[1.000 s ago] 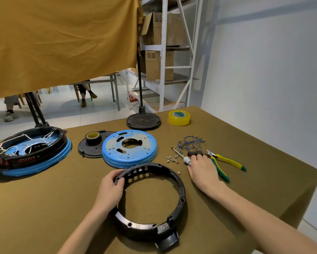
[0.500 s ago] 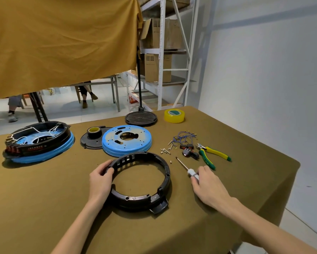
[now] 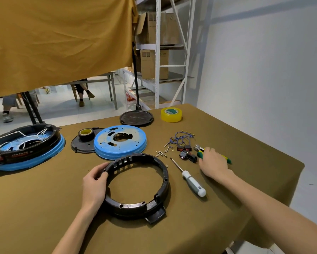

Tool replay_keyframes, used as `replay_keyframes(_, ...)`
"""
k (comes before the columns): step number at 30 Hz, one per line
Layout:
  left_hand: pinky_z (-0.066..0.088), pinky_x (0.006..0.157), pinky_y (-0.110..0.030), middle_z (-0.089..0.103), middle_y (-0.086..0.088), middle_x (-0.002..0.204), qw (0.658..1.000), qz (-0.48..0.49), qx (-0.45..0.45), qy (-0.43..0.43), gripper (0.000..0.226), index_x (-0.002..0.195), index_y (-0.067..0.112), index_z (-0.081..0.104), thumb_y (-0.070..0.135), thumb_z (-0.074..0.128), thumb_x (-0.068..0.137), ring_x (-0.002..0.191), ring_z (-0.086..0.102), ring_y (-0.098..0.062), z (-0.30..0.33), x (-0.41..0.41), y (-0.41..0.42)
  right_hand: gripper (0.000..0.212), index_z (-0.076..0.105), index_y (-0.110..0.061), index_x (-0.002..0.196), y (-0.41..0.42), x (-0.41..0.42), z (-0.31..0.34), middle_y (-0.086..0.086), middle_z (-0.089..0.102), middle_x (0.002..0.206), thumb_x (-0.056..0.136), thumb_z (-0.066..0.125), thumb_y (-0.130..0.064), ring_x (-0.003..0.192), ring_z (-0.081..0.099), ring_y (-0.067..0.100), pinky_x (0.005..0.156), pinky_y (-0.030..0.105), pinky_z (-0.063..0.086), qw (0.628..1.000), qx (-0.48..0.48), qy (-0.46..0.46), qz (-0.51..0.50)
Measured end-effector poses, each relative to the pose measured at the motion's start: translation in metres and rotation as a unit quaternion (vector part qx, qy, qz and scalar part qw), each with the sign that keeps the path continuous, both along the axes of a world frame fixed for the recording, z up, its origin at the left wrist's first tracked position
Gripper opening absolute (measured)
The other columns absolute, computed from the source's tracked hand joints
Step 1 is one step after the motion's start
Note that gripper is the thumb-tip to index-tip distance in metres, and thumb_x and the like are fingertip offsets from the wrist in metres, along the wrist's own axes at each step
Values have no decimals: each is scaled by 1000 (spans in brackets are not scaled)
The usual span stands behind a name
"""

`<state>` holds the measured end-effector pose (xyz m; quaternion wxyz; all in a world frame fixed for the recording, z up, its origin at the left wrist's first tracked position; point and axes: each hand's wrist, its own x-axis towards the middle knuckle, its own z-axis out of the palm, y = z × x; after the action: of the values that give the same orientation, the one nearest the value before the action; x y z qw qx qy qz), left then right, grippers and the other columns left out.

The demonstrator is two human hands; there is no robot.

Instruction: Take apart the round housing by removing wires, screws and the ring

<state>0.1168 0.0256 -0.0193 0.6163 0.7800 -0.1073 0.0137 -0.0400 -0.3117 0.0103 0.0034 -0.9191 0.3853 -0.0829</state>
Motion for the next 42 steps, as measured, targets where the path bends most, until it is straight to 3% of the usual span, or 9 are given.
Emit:
replay_keyframes(7, 43, 102, -35, 65, -1, 125, 1000, -5, 2, 0, 36, 134, 12, 66, 3, 53, 101, 120, 56, -18, 1, -1, 0, 3, 43, -11, 102, 18, -31, 1, 9, 58, 97, 103, 44, -13, 78, 62, 28, 56, 37, 41, 996, 42, -79, 21)
replay_keyframes(13, 43, 103, -34, 67, -5, 130, 1000, -12, 0, 0, 37, 134, 10, 66, 2, 52, 101, 120, 57, -18, 4, -3, 1, 12, 37, -17, 97, 44, -67, -4, -2, 50, 80, 103, 46, -23, 65, 50, 22, 47, 32, 27, 997, 54, -17, 48)
replay_keyframes(15, 42, 103, -33, 66, -5, 132, 1000, -10, 0, -1, 37, 135, 11, 65, 3, 52, 101, 121, 56, -17, 5, -6, 2, 16, 43, -17, 99, 43, -66, 0, 0, 56, 88, 101, 51, -31, 73, 53, 19, 52, 30, 33, 996, 54, -21, 65)
replay_keyframes(17, 42, 103, -31, 66, -5, 134, 1000, -10, 9, -2, 37, 136, 12, 65, 5, 52, 102, 121, 54, -15, 6, -9, 4, 34, 53, -17, 109, 35, -60, 5, 3, 57, 110, 98, 52, -49, 96, 55, 22, 74, 31, 42, 998, -24, -5, 63)
replay_keyframes(20, 41, 102, -30, 65, -4, 136, 1000, -9, 18, -3, 37, 138, 14, 63, 7, 52, 103, 121, 52, -12, 6, -12, 7, 61, 47, -14, 126, 26, -52, 8, 10, 52, 129, 94, 46, -66, 119, 52, 30, 97, 41, 43, 999, -18, 23, 14)
replay_keyframes(26, 39, 110, -37, 61, -5, 144, 999, -12, 37, 4, 40, 142, 16, 59, 10, 53, 104, 132, 50, -18, 4, -16, 10, 44, 54, -10, 116, 43, -39, -4, 10, 56, 122, 103, 43, -51, 112, 55, 27, 83, 33, 49, 999, -7, 8, 48)
replay_keyframes(30, 37, 114, -40, 57, -4, 148, 999, -22, 43, 14, 43, 146, 19, 55, 12, 54, 104, 139, 48, -22, 4, -23, 16, 50, 56, -14, 114, 48, -39, 5, 6, 56, 118, 99, 45, -61, 112, 57, 27, 73, 35, 43, 999, 0, 19, 41)
replay_keyframes(36, 43, 115, -47, 55, -3, 150, 998, -27, 52, 4, 44, 148, 21, 53, 14, 53, 105, 138, 48, -22, 4, -31, 22, 51, 57, -17, 115, 53, -47, -5, 5, 58, 118, 96, 44, -63, 110, 56, 24, 80, 34, 49, 999, -10, 18, 48)
replay_keyframes(42, 41, 116, -46, 55, -3, 150, 998, -22, 59, -2, 44, 148, 20, 53, 14, 53, 105, 140, 47, -22, 6, -34, 21, 58, 53, -17, 131, 55, -35, -1, 5, 58, 129, 97, 48, -62, 120, 54, 27, 96, 38, 49, 996, 29, -7, 83)
